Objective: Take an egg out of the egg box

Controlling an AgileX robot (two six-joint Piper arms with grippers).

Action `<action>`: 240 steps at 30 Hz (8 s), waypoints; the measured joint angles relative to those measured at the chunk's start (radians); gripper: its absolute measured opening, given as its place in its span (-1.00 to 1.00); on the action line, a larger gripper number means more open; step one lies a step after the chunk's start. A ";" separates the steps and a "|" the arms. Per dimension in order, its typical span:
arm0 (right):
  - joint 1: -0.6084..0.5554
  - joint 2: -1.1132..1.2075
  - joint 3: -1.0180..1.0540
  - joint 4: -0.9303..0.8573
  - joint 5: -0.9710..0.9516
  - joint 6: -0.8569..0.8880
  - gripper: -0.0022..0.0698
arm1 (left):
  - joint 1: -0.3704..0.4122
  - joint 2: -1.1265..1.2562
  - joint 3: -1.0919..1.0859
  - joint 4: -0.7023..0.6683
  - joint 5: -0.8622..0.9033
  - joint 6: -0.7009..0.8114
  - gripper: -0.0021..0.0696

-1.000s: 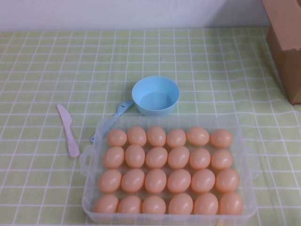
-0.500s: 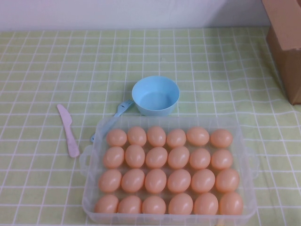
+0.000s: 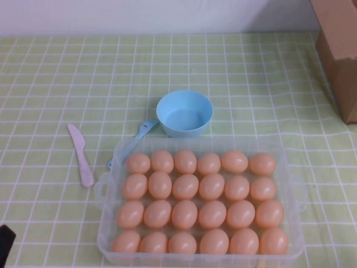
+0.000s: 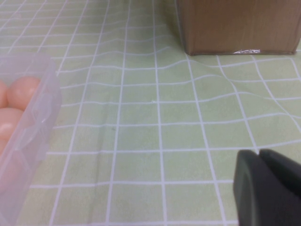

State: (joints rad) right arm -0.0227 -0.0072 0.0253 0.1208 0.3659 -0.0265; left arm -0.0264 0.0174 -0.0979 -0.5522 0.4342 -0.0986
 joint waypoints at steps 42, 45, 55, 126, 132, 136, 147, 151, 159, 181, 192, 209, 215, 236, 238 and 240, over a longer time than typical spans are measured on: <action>0.000 0.000 0.000 0.000 0.000 0.000 -0.99 | -0.452 1.684 -1.208 0.441 0.642 0.449 -0.91; 0.000 0.000 0.000 0.000 0.000 0.000 -0.99 | -0.452 1.706 -1.208 0.441 0.633 0.450 -0.67; 0.000 0.000 0.000 0.000 0.000 0.000 -0.99 | -0.452 1.729 -1.212 0.440 0.587 0.450 0.49; 0.000 0.000 0.000 0.000 0.000 0.000 -0.99 | -0.532 2.095 -1.747 0.428 0.349 0.499 0.02; 0.000 0.000 0.000 0.000 0.000 0.000 -0.99 | -0.532 2.176 -1.804 0.441 0.306 0.499 0.06; 0.000 0.000 0.000 0.000 0.000 0.000 -0.99 | -0.532 2.188 -1.804 0.443 0.287 0.495 0.48; 0.000 0.000 0.000 0.000 0.000 0.000 -0.99 | -0.497 2.140 -1.897 0.502 0.464 0.424 -0.05; 0.000 -0.001 0.000 0.000 0.000 0.000 -0.99 | -0.492 2.064 -1.905 0.511 0.560 0.446 -0.77; 0.000 -0.001 0.000 0.000 0.000 0.000 -0.99 | -0.492 1.900 -1.774 0.480 0.546 0.451 -0.94; 0.000 -0.002 0.000 0.000 0.000 0.000 -0.99 | -0.487 0.902 -0.584 0.431 -0.249 0.322 -0.95; 0.000 -0.006 0.000 0.000 0.000 0.000 -0.99 | -0.464 0.718 -0.201 0.436 -0.567 0.293 -0.95; 0.000 -0.006 0.000 0.000 0.000 0.000 -0.99 | -0.093 0.104 0.121 0.441 -0.405 0.272 -0.95; 0.000 -0.006 0.000 0.000 0.000 0.000 -0.99 | -0.007 -0.023 0.123 0.474 -0.193 0.271 -0.95; 0.000 -0.006 0.000 0.000 0.000 0.000 -0.99 | -0.005 -0.027 0.123 0.503 -0.063 0.271 -0.95; 0.000 -0.006 0.000 0.000 0.000 0.000 -0.99 | -0.005 -0.027 0.123 0.503 -0.063 0.271 -0.95; 0.000 -0.006 0.000 0.000 0.000 0.000 -0.99 | -0.005 -0.027 0.123 0.503 -0.063 0.271 -0.95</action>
State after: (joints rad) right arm -0.0227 -0.0133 0.0253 0.1208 0.3659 -0.0265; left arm -0.0312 -0.0097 0.0252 -0.0492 0.3717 0.1725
